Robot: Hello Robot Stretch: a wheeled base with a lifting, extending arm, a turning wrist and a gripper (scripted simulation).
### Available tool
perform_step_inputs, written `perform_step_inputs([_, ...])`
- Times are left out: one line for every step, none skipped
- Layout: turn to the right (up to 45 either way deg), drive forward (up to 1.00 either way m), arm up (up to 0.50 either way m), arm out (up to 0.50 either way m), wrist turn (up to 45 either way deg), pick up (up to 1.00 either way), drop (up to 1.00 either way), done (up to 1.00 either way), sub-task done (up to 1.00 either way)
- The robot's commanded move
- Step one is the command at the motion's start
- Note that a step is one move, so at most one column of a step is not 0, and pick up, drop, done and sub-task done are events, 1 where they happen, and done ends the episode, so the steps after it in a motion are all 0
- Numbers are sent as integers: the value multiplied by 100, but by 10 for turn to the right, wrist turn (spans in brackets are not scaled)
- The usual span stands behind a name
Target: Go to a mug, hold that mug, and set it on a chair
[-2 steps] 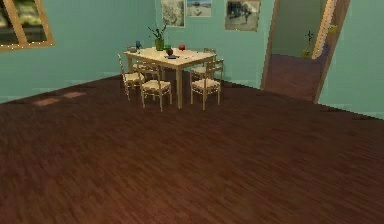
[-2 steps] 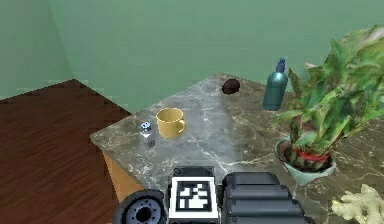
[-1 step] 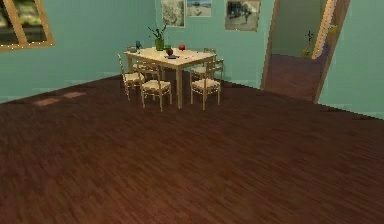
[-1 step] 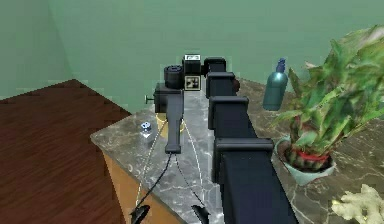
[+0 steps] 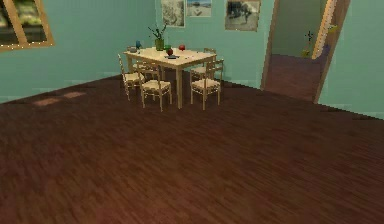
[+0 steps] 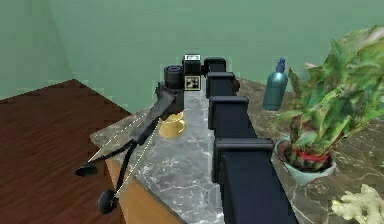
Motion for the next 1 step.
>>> perform_step_inputs([0,0,0,0,450,0,0,0,0])
